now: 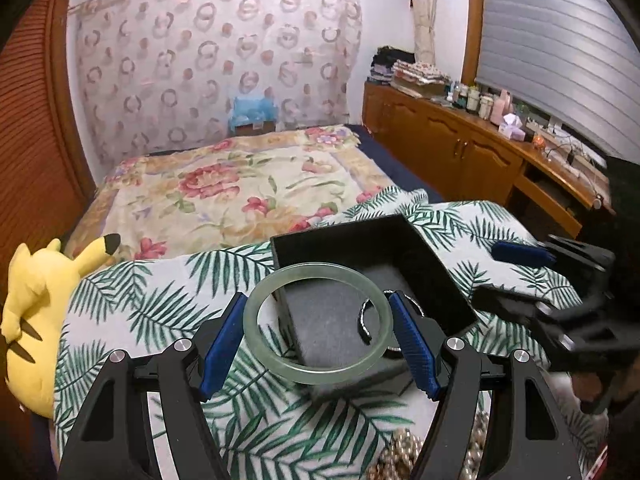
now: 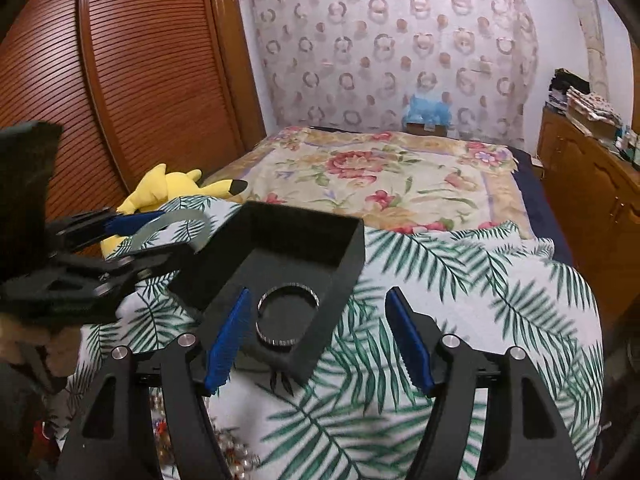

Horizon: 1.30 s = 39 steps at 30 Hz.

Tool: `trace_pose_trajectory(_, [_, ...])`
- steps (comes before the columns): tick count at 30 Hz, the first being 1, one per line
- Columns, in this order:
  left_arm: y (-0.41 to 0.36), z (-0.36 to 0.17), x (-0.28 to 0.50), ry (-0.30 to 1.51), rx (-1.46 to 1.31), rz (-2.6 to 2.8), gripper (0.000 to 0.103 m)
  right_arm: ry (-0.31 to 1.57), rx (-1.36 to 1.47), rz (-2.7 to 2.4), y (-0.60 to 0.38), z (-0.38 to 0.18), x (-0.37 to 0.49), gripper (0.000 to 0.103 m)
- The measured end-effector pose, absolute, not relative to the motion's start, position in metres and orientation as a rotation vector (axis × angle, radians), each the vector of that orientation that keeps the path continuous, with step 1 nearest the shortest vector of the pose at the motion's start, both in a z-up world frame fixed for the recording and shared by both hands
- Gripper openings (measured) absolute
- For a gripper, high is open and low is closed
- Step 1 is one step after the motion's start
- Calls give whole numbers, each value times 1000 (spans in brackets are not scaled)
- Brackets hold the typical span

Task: Organize jewelry
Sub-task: 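Lower both bangles into the black box and open both tools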

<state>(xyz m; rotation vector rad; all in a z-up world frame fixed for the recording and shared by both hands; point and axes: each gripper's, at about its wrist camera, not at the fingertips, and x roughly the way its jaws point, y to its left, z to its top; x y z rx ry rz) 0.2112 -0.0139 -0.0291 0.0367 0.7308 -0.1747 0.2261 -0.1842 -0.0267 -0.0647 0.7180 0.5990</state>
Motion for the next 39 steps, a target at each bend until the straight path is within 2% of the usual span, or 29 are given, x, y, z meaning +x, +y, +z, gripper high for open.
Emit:
trace_pose_trajectory(18, [-31,-48,244,794,101,-154,69,722,-50,567,-221,-44,192,71])
trace_pose_trajectory(22, [-32,-45,235,782,96,-161,73,715,-55,567,-222,-44,187,71])
trace_pose_trajectory(29, [-29,-34,196,751,77,-191,73,710,-97,578,-223,-46,162,71])
trace_pose_trajectory(31, [-28,-32,183,742,65,-203,78,716,-111,582,-223,-49,155,71])
trace_pose_trajectory(34, [-25,-34,164,740,48,-219,79,737,-136,590,-222,-56,144,71])
trace_pose_trajectory(39, [-16,-44,137,751,32,-215,79,779,-188,602,-218,-71,130,60])
